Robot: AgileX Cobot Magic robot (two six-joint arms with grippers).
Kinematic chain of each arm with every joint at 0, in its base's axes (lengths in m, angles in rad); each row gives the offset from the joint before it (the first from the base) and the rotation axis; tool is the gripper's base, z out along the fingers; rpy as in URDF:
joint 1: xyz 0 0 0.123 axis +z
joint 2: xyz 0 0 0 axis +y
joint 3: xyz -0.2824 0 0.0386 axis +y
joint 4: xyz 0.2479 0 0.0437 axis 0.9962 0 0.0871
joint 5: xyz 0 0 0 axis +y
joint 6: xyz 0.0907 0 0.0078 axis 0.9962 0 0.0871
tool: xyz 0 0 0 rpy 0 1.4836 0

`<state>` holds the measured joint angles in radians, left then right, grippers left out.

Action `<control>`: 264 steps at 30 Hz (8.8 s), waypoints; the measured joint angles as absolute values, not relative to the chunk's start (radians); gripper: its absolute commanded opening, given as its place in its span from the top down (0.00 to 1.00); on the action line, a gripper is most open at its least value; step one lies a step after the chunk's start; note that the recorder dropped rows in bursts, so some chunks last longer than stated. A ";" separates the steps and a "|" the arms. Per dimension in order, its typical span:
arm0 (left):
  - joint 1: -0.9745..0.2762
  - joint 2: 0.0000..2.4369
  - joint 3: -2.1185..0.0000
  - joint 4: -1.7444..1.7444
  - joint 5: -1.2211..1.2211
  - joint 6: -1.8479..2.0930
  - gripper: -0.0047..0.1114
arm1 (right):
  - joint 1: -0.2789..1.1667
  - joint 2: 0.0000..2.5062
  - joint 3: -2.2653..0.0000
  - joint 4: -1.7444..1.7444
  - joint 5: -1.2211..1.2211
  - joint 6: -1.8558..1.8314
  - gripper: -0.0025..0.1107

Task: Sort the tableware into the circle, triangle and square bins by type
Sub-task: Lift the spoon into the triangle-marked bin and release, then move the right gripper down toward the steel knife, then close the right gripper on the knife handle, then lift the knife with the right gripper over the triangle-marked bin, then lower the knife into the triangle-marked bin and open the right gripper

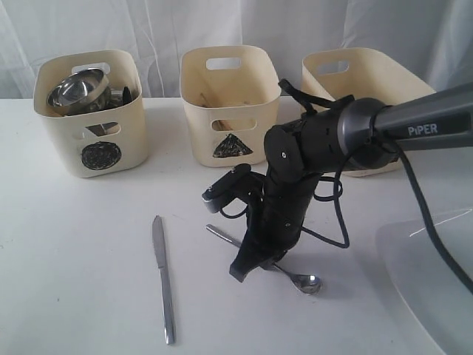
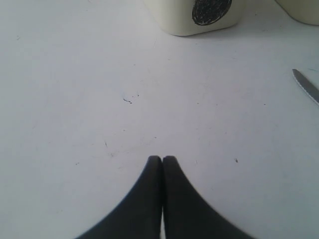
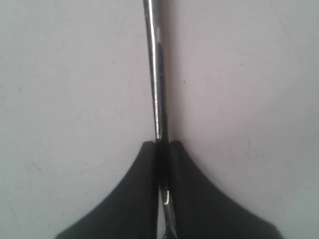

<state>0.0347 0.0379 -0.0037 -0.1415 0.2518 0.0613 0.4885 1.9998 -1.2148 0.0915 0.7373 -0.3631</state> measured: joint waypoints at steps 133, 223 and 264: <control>0.035 0.038 -0.004 -0.141 0.252 0.061 0.96 | 0.790 2.129 -1.518 0.007 0.765 0.382 0.63; 0.035 0.038 -0.004 -0.141 0.252 0.061 0.96 | 0.560 1.784 -1.525 -0.740 0.414 0.589 0.98; 0.035 0.038 -0.004 -0.141 0.252 0.061 0.96 | 0.254 2.112 -1.525 -0.705 -0.274 0.760 0.71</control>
